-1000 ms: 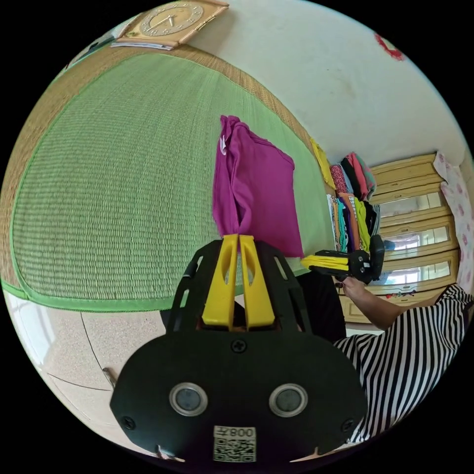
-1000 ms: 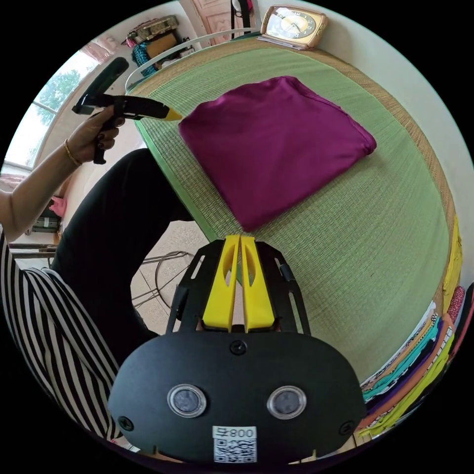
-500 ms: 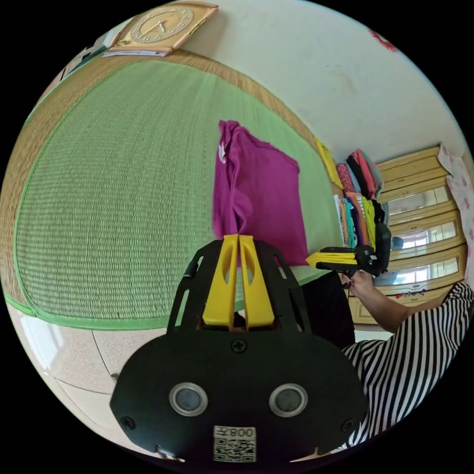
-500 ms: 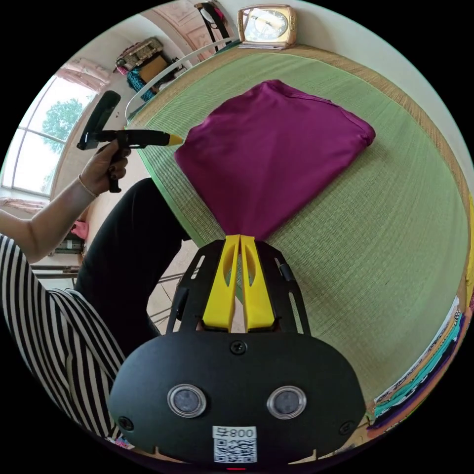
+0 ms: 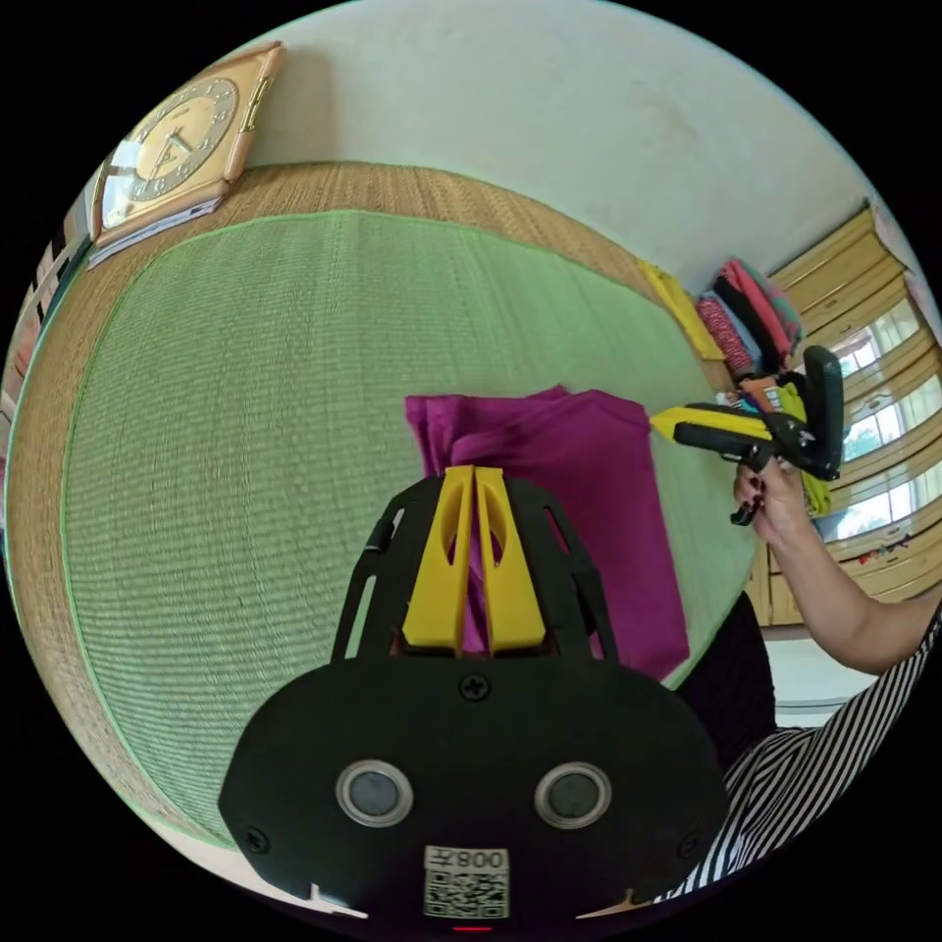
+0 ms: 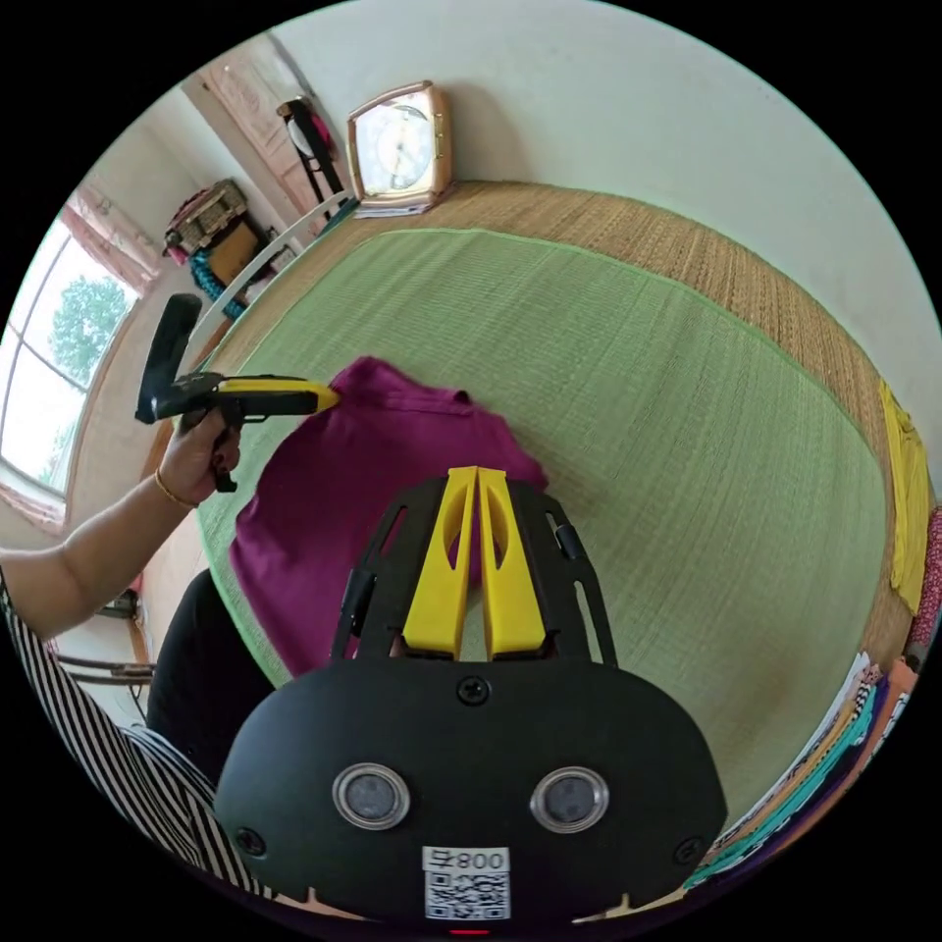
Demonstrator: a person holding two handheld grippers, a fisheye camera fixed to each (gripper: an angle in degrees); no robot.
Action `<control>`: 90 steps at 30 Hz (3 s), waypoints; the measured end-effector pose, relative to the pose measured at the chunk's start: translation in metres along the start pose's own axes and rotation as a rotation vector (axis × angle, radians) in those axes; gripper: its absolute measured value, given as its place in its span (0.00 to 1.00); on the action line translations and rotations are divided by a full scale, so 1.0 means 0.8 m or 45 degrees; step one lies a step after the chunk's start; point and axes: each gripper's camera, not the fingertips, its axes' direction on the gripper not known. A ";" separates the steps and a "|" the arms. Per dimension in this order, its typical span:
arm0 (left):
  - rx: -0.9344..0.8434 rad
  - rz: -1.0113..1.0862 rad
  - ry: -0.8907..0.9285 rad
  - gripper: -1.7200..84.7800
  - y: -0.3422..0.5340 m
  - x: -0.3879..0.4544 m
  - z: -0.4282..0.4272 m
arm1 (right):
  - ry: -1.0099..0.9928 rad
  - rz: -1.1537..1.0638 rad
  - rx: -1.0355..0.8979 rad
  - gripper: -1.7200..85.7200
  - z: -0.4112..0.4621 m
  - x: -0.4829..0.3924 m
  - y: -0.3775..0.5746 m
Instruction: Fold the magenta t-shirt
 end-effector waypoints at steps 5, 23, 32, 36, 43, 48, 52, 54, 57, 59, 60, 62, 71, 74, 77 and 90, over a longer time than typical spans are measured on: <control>0.059 -0.091 0.134 0.02 0.005 -0.029 0.006 | 0.021 0.150 -0.054 0.02 0.040 0.053 -0.002; 0.128 -0.142 0.195 0.02 -0.006 -0.034 0.019 | -0.058 0.144 0.048 0.02 0.016 0.041 0.024; 0.236 -0.126 0.305 0.02 0.038 -0.029 0.000 | -0.133 0.113 0.053 0.02 -0.002 0.047 0.038; 0.174 -0.166 0.289 0.02 0.081 -0.025 0.008 | -0.280 0.090 0.017 0.02 -0.001 0.031 0.075; 0.145 -0.224 0.284 0.02 0.147 -0.011 0.002 | -0.434 0.039 -0.156 0.02 0.002 -0.018 0.147; -0.005 -0.237 0.220 0.02 0.183 0.004 0.030 | -0.446 0.029 -0.301 0.02 0.024 -0.040 0.186; 0.047 -0.257 0.227 0.03 0.207 0.012 0.028 | -0.468 0.079 -0.272 0.02 0.019 -0.035 0.184; 0.086 -0.245 0.260 0.03 0.214 0.018 0.026 | -0.454 0.056 -0.258 0.02 0.009 -0.038 0.183; -0.007 -0.248 0.252 0.03 0.218 0.024 0.049 | -0.441 0.075 -0.259 0.02 0.005 -0.035 0.185; -0.061 -0.261 0.222 0.03 0.224 0.026 0.065 | -0.444 0.127 -0.266 0.02 0.012 -0.027 0.188; -0.052 -0.271 0.226 0.03 0.226 0.026 0.066 | -0.451 0.138 -0.266 0.02 0.014 -0.025 0.189; -0.027 -0.288 0.199 0.02 0.235 0.027 0.066 | -0.496 0.185 -0.253 0.02 0.013 -0.017 0.190; 0.004 -0.325 0.112 0.03 0.268 0.040 0.084 | -0.682 0.409 -0.187 0.02 0.006 0.038 0.218; 0.063 -0.265 0.066 0.03 0.279 0.063 0.077 | -0.722 0.464 -0.155 0.02 0.000 0.052 0.228; 0.094 -0.106 0.171 0.05 0.282 0.104 0.084 | -0.752 0.507 -0.133 0.02 -0.007 0.068 0.236; -0.278 0.621 -0.121 0.04 0.289 0.260 0.207 | -0.910 0.640 -0.106 0.05 -0.010 0.121 0.258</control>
